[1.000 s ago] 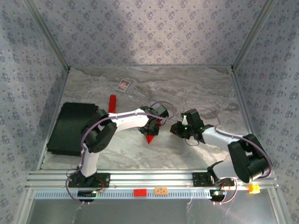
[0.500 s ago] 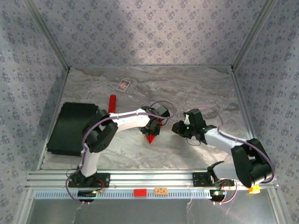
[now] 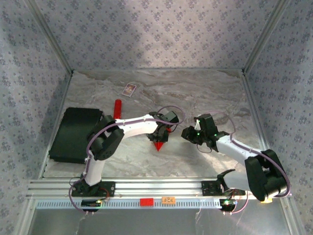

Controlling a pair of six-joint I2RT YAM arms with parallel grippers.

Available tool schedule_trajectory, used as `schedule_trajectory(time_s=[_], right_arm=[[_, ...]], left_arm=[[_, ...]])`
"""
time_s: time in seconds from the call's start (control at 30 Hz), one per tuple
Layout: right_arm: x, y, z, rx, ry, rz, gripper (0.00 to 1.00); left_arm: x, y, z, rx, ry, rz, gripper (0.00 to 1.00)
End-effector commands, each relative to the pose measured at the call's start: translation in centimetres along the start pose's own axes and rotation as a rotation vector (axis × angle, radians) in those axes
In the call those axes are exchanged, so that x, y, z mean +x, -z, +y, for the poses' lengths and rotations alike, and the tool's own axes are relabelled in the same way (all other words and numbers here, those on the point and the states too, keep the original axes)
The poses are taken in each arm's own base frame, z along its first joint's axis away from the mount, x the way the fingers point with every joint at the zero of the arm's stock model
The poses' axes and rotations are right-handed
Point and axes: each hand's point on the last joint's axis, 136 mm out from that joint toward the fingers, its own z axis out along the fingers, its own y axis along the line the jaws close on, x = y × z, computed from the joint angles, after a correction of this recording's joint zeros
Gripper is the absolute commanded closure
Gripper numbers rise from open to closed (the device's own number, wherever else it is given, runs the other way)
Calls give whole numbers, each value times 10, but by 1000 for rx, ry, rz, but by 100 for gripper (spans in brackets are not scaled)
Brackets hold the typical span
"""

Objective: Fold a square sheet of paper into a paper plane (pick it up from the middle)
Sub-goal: Turn over a paper plane at the center of the table.

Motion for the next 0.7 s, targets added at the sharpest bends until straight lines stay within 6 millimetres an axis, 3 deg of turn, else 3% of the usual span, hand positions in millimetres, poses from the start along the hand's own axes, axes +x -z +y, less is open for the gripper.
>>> schedule_trajectory(time_s=[0.0,0.47,0.6,0.67], right_arm=[[-5,7,-1,20,20,-19,77],[-22,27,-6,52,36,-81,74],[-34,41,-8,78,54,-123,73],[-42,50,-8,93,61,-162,66]], left_arm=[[-5,19,-3,12,18,-22,66],[-11,44,-4,84,57,-89,61],[-19,64,1,103,62,-161,60],[-25,77,6,114,57,-215,60]])
